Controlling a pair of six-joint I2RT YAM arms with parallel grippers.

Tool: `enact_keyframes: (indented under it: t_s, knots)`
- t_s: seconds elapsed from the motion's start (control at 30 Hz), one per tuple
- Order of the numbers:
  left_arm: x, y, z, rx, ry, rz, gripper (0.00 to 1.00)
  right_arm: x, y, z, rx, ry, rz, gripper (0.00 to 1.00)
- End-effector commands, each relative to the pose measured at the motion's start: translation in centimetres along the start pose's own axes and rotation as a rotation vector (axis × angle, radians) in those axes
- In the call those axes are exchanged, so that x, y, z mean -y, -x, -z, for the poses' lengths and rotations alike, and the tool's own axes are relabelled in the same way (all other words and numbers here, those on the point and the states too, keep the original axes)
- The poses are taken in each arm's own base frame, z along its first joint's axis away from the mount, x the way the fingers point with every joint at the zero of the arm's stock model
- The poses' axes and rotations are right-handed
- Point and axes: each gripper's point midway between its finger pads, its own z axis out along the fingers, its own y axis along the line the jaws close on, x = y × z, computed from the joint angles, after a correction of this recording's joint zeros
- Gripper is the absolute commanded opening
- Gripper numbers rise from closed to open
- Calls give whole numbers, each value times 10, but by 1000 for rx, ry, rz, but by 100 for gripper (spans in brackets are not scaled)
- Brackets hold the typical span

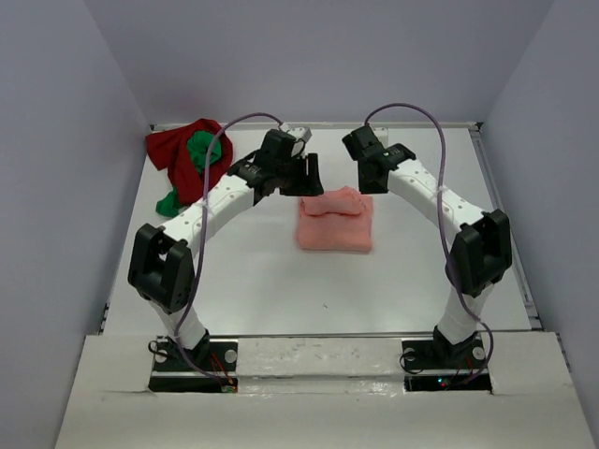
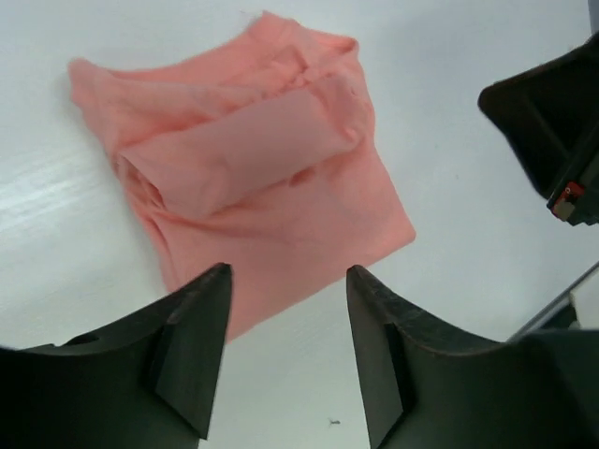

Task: Fold and stack the t-shirts
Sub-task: Fold the tshirt

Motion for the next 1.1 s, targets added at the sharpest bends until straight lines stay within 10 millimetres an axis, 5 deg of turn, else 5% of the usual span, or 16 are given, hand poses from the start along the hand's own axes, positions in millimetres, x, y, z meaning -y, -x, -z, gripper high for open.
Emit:
enact_keyframes:
  t_s: [0.0,0.07,0.1,0.27,0.5,0.67,1.07]
  knots:
    - [11,-50,-16,-114,-50,5,55,4,-19,0,-48,11,23,0]
    - [15,-66,-23,-144,-57,23,26,-7,-29,0,-77,80,18,0]
    - [14,-70,-26,-151,-52,31,0,-10,-40,-5,-95,92,12,0]
    - [11,-83,-45,-194,-33,47,0,-24,-56,-18,-134,140,13,0]
    - [13,-67,-63,-188,-13,35,0,-42,-42,-28,-126,173,23,0]
    - [10,-72,-72,-205,-7,42,0,-58,-39,-34,-145,220,27,0]
    - [11,-79,-75,-225,-31,48,0,-73,-48,-45,-181,244,38,0]
